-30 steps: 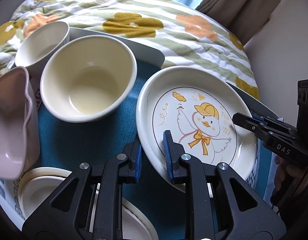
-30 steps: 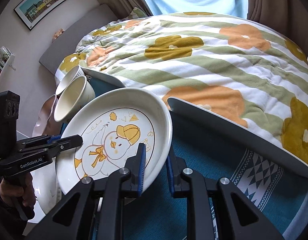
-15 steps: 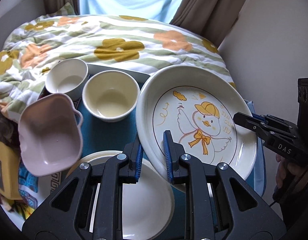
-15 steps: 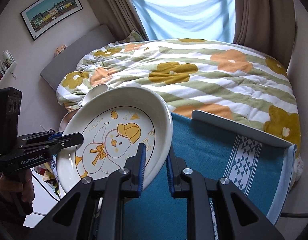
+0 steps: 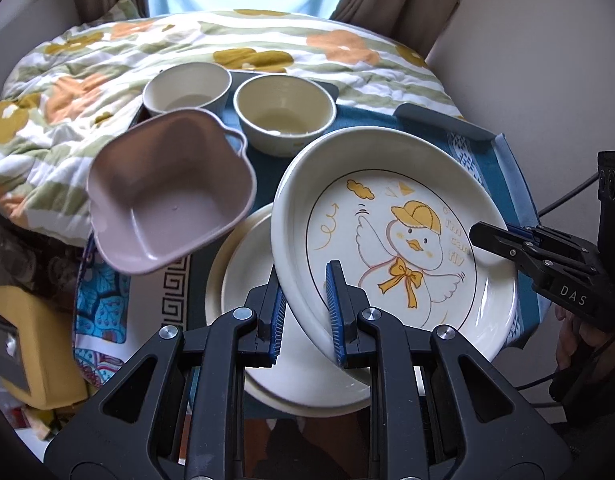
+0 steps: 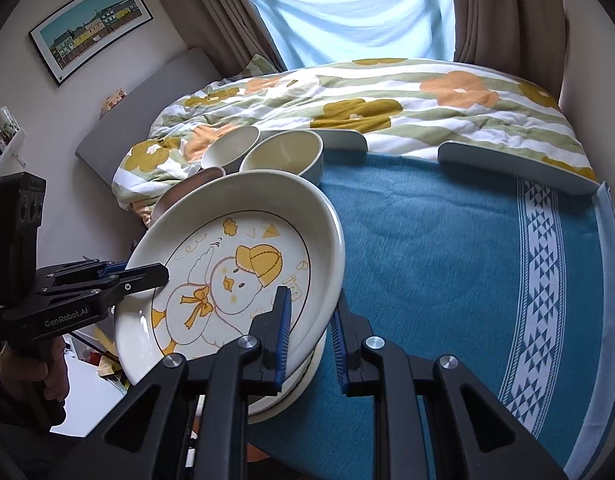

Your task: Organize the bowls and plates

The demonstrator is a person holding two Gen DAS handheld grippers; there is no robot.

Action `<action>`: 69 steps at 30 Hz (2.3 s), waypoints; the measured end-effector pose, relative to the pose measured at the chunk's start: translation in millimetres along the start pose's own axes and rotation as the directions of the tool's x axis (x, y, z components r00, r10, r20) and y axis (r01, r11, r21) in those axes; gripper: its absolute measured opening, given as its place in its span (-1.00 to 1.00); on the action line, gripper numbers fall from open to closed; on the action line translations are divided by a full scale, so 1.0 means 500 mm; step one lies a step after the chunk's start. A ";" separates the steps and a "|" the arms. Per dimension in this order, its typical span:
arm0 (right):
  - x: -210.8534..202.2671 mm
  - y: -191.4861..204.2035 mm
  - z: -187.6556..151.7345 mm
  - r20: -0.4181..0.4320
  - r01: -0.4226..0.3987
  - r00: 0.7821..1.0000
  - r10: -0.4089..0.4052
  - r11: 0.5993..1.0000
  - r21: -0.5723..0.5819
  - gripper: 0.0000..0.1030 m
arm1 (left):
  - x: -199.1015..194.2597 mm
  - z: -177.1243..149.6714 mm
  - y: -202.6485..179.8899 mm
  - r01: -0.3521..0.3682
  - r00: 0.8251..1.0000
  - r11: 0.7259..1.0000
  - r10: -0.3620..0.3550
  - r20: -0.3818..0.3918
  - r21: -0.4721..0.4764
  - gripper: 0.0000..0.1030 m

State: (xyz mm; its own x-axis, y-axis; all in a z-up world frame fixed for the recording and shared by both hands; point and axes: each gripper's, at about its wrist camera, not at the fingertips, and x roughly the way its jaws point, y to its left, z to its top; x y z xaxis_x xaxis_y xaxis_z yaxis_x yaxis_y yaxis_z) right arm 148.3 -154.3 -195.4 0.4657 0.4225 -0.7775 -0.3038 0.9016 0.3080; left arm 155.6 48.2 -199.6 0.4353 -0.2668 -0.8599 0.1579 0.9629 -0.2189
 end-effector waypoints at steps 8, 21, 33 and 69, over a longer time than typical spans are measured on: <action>0.047 0.021 -0.067 -0.032 0.041 0.999 -0.040 0.998 0.040 -0.65 | 0.053 -0.055 0.040 0.039 0.998 0.999 -0.039 -0.052 0.015 -0.67; 0.073 0.036 -0.082 -0.053 0.087 0.995 -0.084 0.995 0.042 -0.66 | 0.088 -0.067 0.047 0.046 0.997 0.997 -0.042 -0.072 0.058 -0.67; 0.080 0.047 -0.087 -0.044 0.122 0.992 -0.121 0.992 0.017 -0.66 | 0.110 -0.073 0.024 -0.067 0.994 0.985 0.080 -0.080 0.159 -0.67; 0.095 0.044 -0.091 -0.060 0.113 0.992 -0.111 0.993 0.033 -0.66 | 0.091 -0.068 -0.027 -0.304 0.950 0.899 0.312 0.025 0.316 -0.67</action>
State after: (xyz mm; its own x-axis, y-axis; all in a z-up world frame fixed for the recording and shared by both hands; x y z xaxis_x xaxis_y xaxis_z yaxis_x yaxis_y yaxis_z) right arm 125.9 -118.5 -250.4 0.4455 0.3138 -0.8385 -0.2215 0.9461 0.2364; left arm 143.3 24.2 -251.4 0.4848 0.0460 -0.8734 0.2895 0.9339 0.2099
